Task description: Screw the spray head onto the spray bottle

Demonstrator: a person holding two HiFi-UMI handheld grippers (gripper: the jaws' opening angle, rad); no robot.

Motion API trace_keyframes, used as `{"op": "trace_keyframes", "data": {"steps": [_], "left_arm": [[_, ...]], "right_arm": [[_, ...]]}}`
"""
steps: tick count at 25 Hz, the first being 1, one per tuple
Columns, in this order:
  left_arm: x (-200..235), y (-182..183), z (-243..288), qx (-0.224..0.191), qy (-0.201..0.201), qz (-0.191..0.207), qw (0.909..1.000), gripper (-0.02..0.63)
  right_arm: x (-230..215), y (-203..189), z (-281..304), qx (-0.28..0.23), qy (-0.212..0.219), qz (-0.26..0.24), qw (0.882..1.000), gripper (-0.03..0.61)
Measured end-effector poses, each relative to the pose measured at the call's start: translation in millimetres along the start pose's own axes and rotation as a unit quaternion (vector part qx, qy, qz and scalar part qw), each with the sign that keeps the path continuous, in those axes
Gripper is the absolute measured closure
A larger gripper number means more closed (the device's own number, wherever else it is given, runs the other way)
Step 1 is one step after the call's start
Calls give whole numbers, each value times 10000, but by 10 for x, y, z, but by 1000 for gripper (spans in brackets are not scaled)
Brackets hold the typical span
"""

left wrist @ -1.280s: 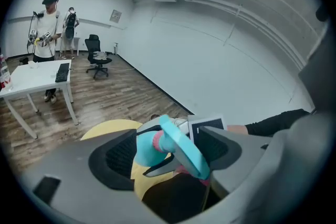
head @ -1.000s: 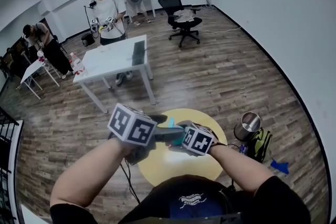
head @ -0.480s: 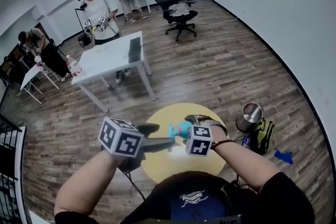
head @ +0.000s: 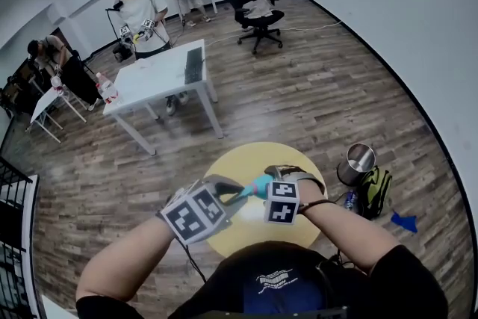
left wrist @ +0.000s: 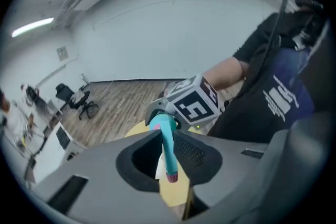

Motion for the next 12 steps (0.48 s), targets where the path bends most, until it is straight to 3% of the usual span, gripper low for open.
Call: {"op": "trace_keyframes", "data": {"steps": [2,3,4,6,7,8,9,12], "left_arm": [[-78,-3,39,319,201,1161,9925,534],[-121,-25,65,475,353,1850,9810,534],[-160,-65,94,634,537,2548,9634,535],[-224,-157,143,882,901,3741,9188,535],[-249,-183,158,930,1031,4147,8993,537],[-265,-197,165,938,1108,4377,8873,537],[-267,-203,163,913,1119,4412,8857,537],[-244,-132,97,634,868,3836,9172,537]], "right_arm": [[17,-29,2,41,56,8,10000,160],[24,-38,-1,59,89,21,9999,160],[32,-42,-3,74,121,37,9999,160],[48,-45,-4,91,171,74,9998,160],[55,-45,-3,86,185,89,9998,160],[58,-46,-2,70,193,100,9997,160],[59,-46,-4,50,195,101,9997,160],[72,-37,-30,-13,206,57,9998,160]]}}
Point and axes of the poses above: the fingertips, and each gripper's own axes: z forward along the fingers, x to its left, y out of its top, the point moved 4 cm from there along -z, backward along the fingers, and after that the axes turned 2 degrees about z, right-handed, at the moved point
